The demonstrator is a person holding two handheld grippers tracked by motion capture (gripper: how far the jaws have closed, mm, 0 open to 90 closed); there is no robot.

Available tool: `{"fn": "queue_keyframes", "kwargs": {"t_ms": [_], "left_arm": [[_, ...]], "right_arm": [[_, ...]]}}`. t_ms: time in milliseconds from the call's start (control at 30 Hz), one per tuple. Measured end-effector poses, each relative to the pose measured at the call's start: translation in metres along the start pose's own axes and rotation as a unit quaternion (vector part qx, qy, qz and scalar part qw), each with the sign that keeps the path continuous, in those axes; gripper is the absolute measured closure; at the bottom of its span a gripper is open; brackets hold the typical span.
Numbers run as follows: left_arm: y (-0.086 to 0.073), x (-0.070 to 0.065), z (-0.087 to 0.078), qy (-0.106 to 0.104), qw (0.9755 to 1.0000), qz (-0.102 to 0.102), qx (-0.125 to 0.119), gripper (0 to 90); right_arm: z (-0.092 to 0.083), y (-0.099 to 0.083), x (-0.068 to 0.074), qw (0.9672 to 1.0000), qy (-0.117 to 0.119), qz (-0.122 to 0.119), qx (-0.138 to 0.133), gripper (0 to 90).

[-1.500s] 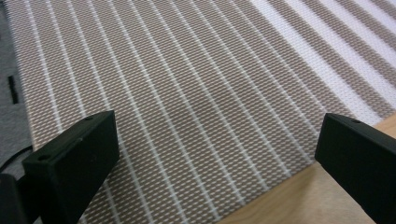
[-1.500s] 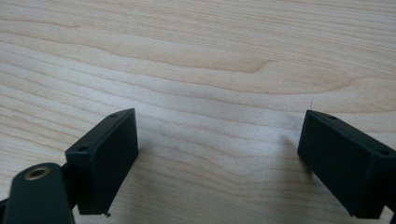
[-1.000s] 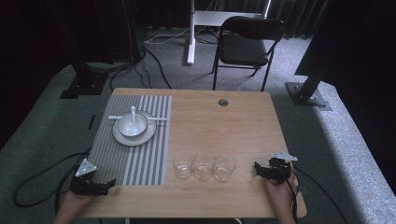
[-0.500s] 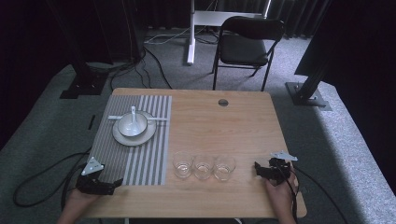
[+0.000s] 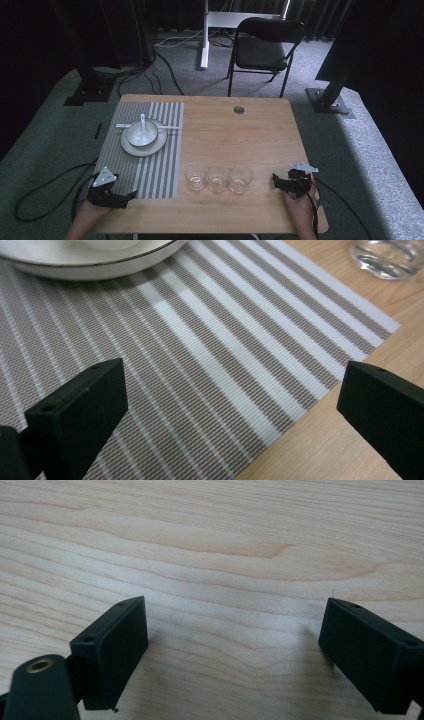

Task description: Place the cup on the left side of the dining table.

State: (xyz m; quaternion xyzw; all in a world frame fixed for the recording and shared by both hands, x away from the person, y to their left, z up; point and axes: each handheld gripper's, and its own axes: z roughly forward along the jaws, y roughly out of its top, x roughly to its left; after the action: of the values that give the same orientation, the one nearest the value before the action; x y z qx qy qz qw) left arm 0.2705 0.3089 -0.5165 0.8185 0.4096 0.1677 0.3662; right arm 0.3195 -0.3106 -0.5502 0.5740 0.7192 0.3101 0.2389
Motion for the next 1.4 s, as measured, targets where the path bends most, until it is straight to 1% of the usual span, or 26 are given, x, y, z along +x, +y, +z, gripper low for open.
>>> {"fn": "queue_keyframes", "kwargs": {"t_ms": [33,133,233,300,333,400,433,467,533,567,600,633,700,733,767,833,900,967,1000,1033,1067,1100,1167,1233,1300,1400], "left_arm": [[0.002,-0.001,0.001,-0.007,1.0000,0.002,0.000,0.3],[0.006,-0.006,0.002,-0.013,0.9999,0.008,-0.004,0.3],[0.010,-0.010,0.004,-0.015,0.9998,0.014,-0.006,0.3],[0.011,-0.012,0.006,-0.019,0.9997,0.015,-0.011,0.3],[0.012,-0.013,0.006,-0.016,0.9996,0.015,-0.016,0.3],[0.014,-0.015,0.009,-0.022,0.9995,0.013,-0.020,0.3],[0.015,-0.016,0.010,-0.022,0.9995,0.014,-0.019,0.3],[0.016,-0.017,0.012,-0.029,0.9993,0.016,-0.016,0.3],[0.019,-0.019,0.014,-0.030,0.9992,0.021,-0.015,0.3],[0.020,-0.020,0.015,-0.035,0.9991,0.022,-0.014,0.3],[0.021,-0.022,0.016,-0.031,0.9991,0.025,-0.014,0.3],[0.022,-0.022,0.017,-0.037,0.9989,0.025,-0.014,0.3],[0.024,-0.024,0.018,-0.037,0.9988,0.028,-0.014,0.3],[0.024,-0.024,0.018,-0.043,0.9986,0.028,-0.014,0.3],[0.025,-0.025,0.019,-0.040,0.9986,0.031,-0.015,0.3],[0.027,-0.026,0.019,-0.045,0.9984,0.033,-0.014,0.3],[0.029,-0.028,0.020,-0.044,0.9984,0.033,-0.015,0.3],[0.035,-0.032,0.023,-0.053,0.9977,0.039,-0.017,0.3],[0.035,-0.032,0.023,-0.053,0.9977,0.039,-0.017,0.3],[0.039,-0.034,0.026,-0.053,0.9975,0.043,-0.018,0.3],[0.040,-0.035,0.027,-0.059,0.9971,0.044,-0.018,0.3],[0.042,-0.036,0.029,-0.058,0.9970,0.048,-0.018,0.3],[0.044,-0.037,0.031,-0.067,0.9964,0.048,-0.019,0.3],[0.047,-0.037,0.033,-0.070,0.9962,0.046,-0.023,0.3],[0.050,-0.040,0.034,-0.070,0.9960,0.050,-0.026,0.3],[0.055,-0.046,0.036,-0.074,0.9950,0.062,-0.024,0.3]], "right_arm": [[0.000,0.000,0.000,1.0000,0.000,0.000,0.000,11.8],[0.000,0.000,0.000,1.0000,0.000,0.000,0.000,11.8],[0.000,0.000,0.000,1.0000,0.000,0.000,0.000,11.8],[0.000,0.000,0.000,1.0000,0.000,0.000,0.000,11.8],[0.000,0.000,0.000,1.0000,0.000,0.000,0.000,11.8],[0.000,0.000,0.000,1.0000,0.000,0.000,0.000,11.8],[0.000,0.000,0.000,1.0000,0.000,0.000,0.000,11.8],[0.000,0.000,0.000,1.0000,0.000,0.000,0.000,11.8],[0.000,0.000,0.000,1.0000,0.000,0.000,0.000,11.8],[0.000,0.000,0.000,1.0000,0.000,0.000,0.000,11.8],[0.000,0.000,0.000,1.0000,0.000,0.000,0.000,11.8],[0.000,0.000,0.000,1.0000,0.000,0.000,0.000,11.8],[0.000,0.000,0.000,1.0000,0.000,0.000,0.000,11.8],[0.000,0.000,0.000,1.0000,0.000,0.000,0.000,11.8],[0.000,0.000,0.000,1.0000,0.000,0.000,0.000,11.8],[0.000,0.000,0.000,1.0000,0.000,0.000,0.000,11.8],[0.000,0.000,0.000,1.0000,0.000,0.000,0.000,11.8],[0.000,0.000,0.000,1.0000,0.000,0.000,0.000,11.8],[0.000,0.000,0.000,1.0000,0.000,0.000,0.000,11.8],[0.000,0.000,0.000,1.0000,0.000,0.000,0.000,11.8],[0.000,0.000,0.000,1.0000,0.000,0.000,0.000,11.8],[0.000,0.000,0.000,1.0000,0.000,0.000,0.000,11.8],[0.000,0.000,0.000,1.0000,0.000,0.000,0.000,11.8],[0.000,0.000,0.000,1.0000,0.000,0.000,0.000,11.8],[0.000,0.000,0.000,1.0000,0.000,0.000,0.000,11.8],[0.000,0.000,0.000,1.0000,0.000,0.000,0.000,11.8]]}}
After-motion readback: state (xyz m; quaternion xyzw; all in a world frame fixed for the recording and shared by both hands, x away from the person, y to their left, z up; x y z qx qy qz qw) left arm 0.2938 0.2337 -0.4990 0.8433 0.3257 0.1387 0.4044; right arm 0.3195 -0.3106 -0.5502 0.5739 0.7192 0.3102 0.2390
